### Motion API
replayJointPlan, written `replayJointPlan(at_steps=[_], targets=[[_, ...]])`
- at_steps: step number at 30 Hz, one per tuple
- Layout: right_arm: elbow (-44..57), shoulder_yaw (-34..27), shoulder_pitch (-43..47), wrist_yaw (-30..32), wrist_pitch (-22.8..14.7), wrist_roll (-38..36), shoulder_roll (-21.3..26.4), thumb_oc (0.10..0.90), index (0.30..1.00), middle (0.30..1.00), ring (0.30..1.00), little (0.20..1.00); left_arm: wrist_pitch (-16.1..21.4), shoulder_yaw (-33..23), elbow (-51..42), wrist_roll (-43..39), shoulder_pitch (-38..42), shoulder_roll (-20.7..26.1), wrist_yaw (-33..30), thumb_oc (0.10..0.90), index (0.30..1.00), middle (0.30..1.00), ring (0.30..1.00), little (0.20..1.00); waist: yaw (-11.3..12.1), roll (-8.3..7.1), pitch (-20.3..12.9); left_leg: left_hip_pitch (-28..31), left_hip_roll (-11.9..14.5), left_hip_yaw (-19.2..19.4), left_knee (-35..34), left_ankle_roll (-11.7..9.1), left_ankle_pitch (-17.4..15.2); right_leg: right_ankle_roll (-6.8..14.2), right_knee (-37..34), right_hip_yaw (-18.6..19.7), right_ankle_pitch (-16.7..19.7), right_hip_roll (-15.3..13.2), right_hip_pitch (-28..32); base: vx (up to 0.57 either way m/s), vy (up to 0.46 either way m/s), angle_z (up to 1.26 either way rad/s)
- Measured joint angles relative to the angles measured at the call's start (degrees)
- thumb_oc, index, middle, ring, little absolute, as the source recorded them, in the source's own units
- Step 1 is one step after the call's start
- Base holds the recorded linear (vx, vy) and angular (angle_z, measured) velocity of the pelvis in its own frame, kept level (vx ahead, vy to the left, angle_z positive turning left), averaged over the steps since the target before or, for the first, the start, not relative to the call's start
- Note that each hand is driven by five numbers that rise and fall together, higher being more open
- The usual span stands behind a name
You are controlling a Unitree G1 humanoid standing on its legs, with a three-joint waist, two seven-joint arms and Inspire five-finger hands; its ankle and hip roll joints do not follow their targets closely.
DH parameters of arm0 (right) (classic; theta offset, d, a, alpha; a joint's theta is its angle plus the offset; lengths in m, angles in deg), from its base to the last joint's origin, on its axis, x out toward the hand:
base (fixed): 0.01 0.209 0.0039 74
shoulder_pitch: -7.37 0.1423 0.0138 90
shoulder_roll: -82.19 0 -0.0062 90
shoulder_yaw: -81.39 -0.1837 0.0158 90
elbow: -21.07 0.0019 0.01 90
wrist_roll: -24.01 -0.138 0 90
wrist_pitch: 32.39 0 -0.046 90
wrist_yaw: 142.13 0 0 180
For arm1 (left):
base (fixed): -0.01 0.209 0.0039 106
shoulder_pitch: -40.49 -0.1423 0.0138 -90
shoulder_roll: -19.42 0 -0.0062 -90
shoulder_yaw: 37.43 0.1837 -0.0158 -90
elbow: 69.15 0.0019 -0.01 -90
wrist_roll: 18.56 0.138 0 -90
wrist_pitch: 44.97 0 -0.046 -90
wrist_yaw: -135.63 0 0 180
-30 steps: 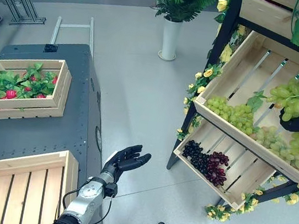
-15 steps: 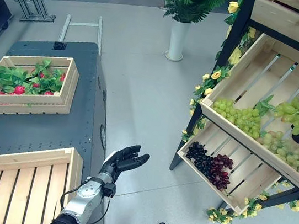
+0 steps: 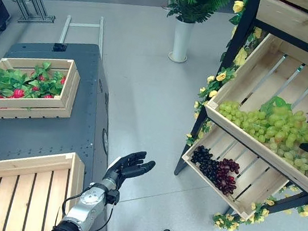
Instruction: Pick up the fruits from the basket on one side to the basket on the other side
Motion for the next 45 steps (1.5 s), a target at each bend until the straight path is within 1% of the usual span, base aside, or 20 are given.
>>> replayJointPlan(at_steps=[5, 7, 13, 18, 19, 20, 22, 25, 27, 28, 29, 30, 32, 34, 37, 39, 41, 42, 45], targets=[[-0.2, 0.0, 0.0, 0.1, -0.3, 0.7, 0.0, 0.800, 0.900, 0.900, 0.900, 0.900, 0.0, 0.0, 0.0, -1.9, 0.0, 0.0, 0.0, 0.800, 0.900, 0.900, 0.900, 0.900, 0.0, 0.02, 0.0, 0.0, 0.0, 0.0, 0.0, 0.0, 0.0, 0.0, 0.0, 0.0, 0.0, 0.0, 0.0, 0.00, 0.000, 0.00], [-0.2, 0.0, 0.0, 0.3, -0.4, 2.1, 0.0, 0.800, 0.900, 0.900, 0.900, 0.900, 0.0, 0.0, 0.0, -2.0, 0.0, 0.0, 0.0, 0.800, 0.900, 0.900, 0.900, 0.900, 0.0, 0.02, 0.0, 0.0, 0.0, 0.0, 0.0, 0.0, 0.0, 0.0, 0.0, 0.0, 0.0, 0.0, 0.0, 0.00, 0.000, 0.00], [0.1, 0.0, 0.0, 1.6, -0.9, 2.0, 0.0, 0.800, 0.900, 0.900, 0.900, 0.900, 0.0, 0.0, 0.0, -2.0, 0.0, 0.0, 0.2, 0.800, 0.900, 0.900, 0.900, 0.900, -0.3, 0.05, 0.0, 0.0, 0.0, 0.0, 0.0, 0.0, 0.0, 0.0, 0.0, 0.0, 0.0, 0.0, -0.1, 0.00, 0.000, 0.00], [3.7, -0.6, -0.6, 2.1, -1.1, 1.4, 0.0, 0.800, 0.900, 0.900, 0.900, 0.900, 0.0, 0.0, 0.0, -2.0, 0.0, 0.0, 0.9, 0.800, 0.900, 0.900, 0.900, 0.900, -0.8, 0.43, 0.1, 0.0, 0.0, 0.1, 0.0, 0.0, 0.0, 0.0, 0.0, 0.1, 0.0, 0.0, -0.1, 0.00, 0.000, 0.00], [6.4, -3.5, -3.3, 2.8, -1.5, 1.4, 0.0, 0.800, 0.900, 0.900, 0.900, 0.900, 0.0, 0.0, 0.0, -2.0, 0.1, 0.0, 1.4, 0.800, 0.900, 0.900, 0.900, 0.900, -0.8, 0.52, 0.1, 0.0, 0.0, 0.1, 0.0, 0.0, 0.0, 0.0, 0.0, 0.2, 0.0, 0.0, -0.1, 0.00, 0.000, 0.00], [8.9, -5.0, -5.5, 3.9, -2.2, 1.4, 0.0, 0.800, 0.900, 0.900, 0.900, 0.900, 0.0, 0.0, 0.0, -2.0, 0.0, 0.0, 1.4, 0.800, 0.900, 0.900, 0.900, 0.900, -0.8, 0.66, 0.2, 0.0, 0.0, 0.1, 0.0, 0.0, 0.0, 0.0, 0.0, 0.3, 0.0, 0.0, -0.1, 0.00, 0.000, 0.00], [12.2, -6.0, -7.9, 4.5, -2.8, 1.4, 0.0, 0.800, 0.900, 0.900, 0.900, 0.900, 0.0, 0.0, 0.0, -2.0, 0.1, 0.0, 1.4, 0.800, 0.900, 0.900, 0.900, 0.900, -1.2, 0.84, 0.1, 0.0, 0.0, 0.1, 0.0, 0.0, 0.0, 0.0, 0.0, 0.4, 0.0, 0.0, -0.1, 0.00, 0.000, 0.00], [19.7, -10.9, -14.7, 6.7, -3.9, 1.5, -0.3, 0.800, 0.900, 0.900, 0.900, 0.900, 0.0, 0.0, -0.1, -2.0, 0.1, -0.1, 1.4, 0.800, 0.900, 0.900, 0.900, 0.900, -1.8, 1.00, 0.2, 0.0, 0.0, 0.1, 0.0, 0.0, 0.0, 0.0, 0.0, 0.4, -0.1, 0.0, -0.1, 0.00, 0.000, 0.00], [23.6, -13.9, -17.7, 7.7, -5.1, 1.6, -1.8, 0.800, 0.900, 0.900, 0.900, 0.900, 0.0, -0.1, 0.0, -2.0, 0.0, 0.0, 1.4, 0.800, 0.900, 0.900, 0.900, 0.900, -2.3, 1.02, 0.2, 0.0, 0.0, 0.2, 0.0, 0.0, 0.0, -0.1, 0.0, 0.4, -0.1, 0.0, -0.1, 0.00, 0.000, 0.00], [26.5, -15.1, -19.6, 8.0, -5.3, 1.9, -2.1, 0.800, 0.900, 0.900, 0.900, 0.900, 0.0, -0.1, -0.1, -2.0, 0.0, -0.2, 1.5, 0.800, 0.900, 0.900, 0.900, 0.900, -3.0, 1.11, 0.2, 0.0, 0.0, 0.2, 0.0, 0.0, 0.0, -0.1, 0.0, 0.5, -0.1, 0.0, -0.2, 0.00, 0.003, -0.03], [30.4, -17.6, -22.4, 8.3, -5.3, 2.0, -3.2, 0.800, 0.900, 0.900, 0.900, 0.900, 0.0, -0.2, -0.1, -1.9, 0.0, -0.2, 1.5, 0.800, 0.900, 0.900, 0.900, 0.900, -3.4, 1.12, 0.2, 0.0, 0.0, 0.2, 0.0, 0.0, 0.0, -0.1, 0.0, 0.5, -0.1, 0.1, -0.1, 0.06, 0.054, -0.03], [33.9, -18.8, -24.1, 8.3, -5.5, 2.0, -4.3, 0.800, 0.900, 0.900, 0.900, 0.900, 0.0, -0.2, -0.1, -1.9, -0.1, -0.2, 1.5, 0.800, 0.900, 0.900, 0.900, 0.900, -3.9, 1.13, 0.2, 0.0, 0.0, 0.3, 0.0, 0.0, 0.0, -0.1, 0.0, 0.6, -0.1, 0.1, -0.1, 0.06, 0.051, -0.05], [38.3, -19.9, -27.0, 8.3, -6.0, 2.0, -5.4, 0.800, 0.900, 0.900, 0.900, 0.900, 0.0, -0.2, -0.1, -1.9, 0.0, -0.5, 1.7, 0.800, 0.900, 0.900, 0.900, 0.900, -4.2, 1.17, 0.2, 0.2, 0.1, 0.3, 0.0, 0.0, 0.0, -0.1, 0.0, 0.6, -0.1, 0.2, 0.0, 0.03, 0.028, -0.05], [43.7, -20.5, -30.1, 8.2, -6.1, 2.2, -6.1, 0.800, 0.900, 0.900, 0.900, 0.900, 0.0, -0.2, -0.1, -1.9, -0.1, -0.7, 1.7, 0.800, 0.900, 0.900, 0.900, 0.900, -5.2, 1.31, 0.2, 0.3, 0.0, 0.1, 0.0, 0.1, -0.1, -0.1, 0.0, 0.7, -0.1, 0.1, 0.1, 0.00, 0.000, 0.00], [48.2, -20.7, -31.3, 7.3, -6.2, 2.6, -6.3, 0.800, 0.900, 0.900, 0.900, 0.900, 0.0, -0.3, -0.1, -1.8, 0.0, -0.8, 1.7, 0.800, 0.900, 0.900, 0.900, 0.900, -6.2, 1.39, 0.2, 0.5, 0.0, 0.3, 0.0, 0.1, -0.1, 0.0, 0.0, 0.9, -0.1, 0.1, 0.1, 0.00, 0.002, -0.02], [50.8, -20.9, -31.9, 6.4, -6.8, 4.3, -6.3, 0.800, 0.900, 0.900, 0.900, 0.900, 0.0, -0.2, -0.1, -1.8, -0.1, -1.0, 1.5, 0.800, 0.900, 0.900, 0.900, 0.900, -6.9, 1.41, 0.1, 0.5, 0.0, 0.4, 0.0, 0.1, -0.1, 0.0, 0.0, 1.0, -0.1, 0.1, 0.2, 0.00, 0.000, 0.00], [53.9, -22.6, -34.1, 5.9, -7.5, 4.8, -6.4, 0.800, 0.900, 0.900, 0.900, 0.900, 0.0, -0.3, -0.1, -1.8, 0.0, -1.9, 1.2, 0.800, 0.900, 0.900, 0.900, 0.900, -7.1, 1.57, 0.1, 0.6, 0.0, 0.6, 0.0, 0.1, -0.1, 0.0, 0.0, 1.1, -0.1, 0.1, 0.2, 0.00, 0.007, -0.02], [55.4, -23.7, -35.5, 5.9, -8.5, 6.8, -6.6, 0.800, 0.900, 0.900, 0.900, 0.900, 0.0, -0.3, -0.1, -1.8, -0.1, -2.5, 0.9, 0.800, 0.900, 0.900, 0.900, 0.900, -7.0, 1.70, 0.0, 0.6, 0.0, 0.6, 0.0, 0.0, -0.1, 0.0, 0.0, 1.2, -0.1, 0.2, 0.2, 0.00, 0.000, 0.00], [57.9, -25.1, -36.5, 5.0, -10.4, 9.0, -7.6, 0.800, 0.900, 0.900, 0.900, 0.900, 0.0, -0.3, -0.1, -1.8, -0.1, -2.7, 0.5, 0.800, 0.900, 0.900, 0.900, 0.900, -7.1, 1.74, 0.0, 0.7, 0.0, 1.2, 0.0, 0.0, -0.1, 0.0, 0.0, 1.8, 0.0, 0.2, 0.0, 0.00, 0.010, -0.09]])
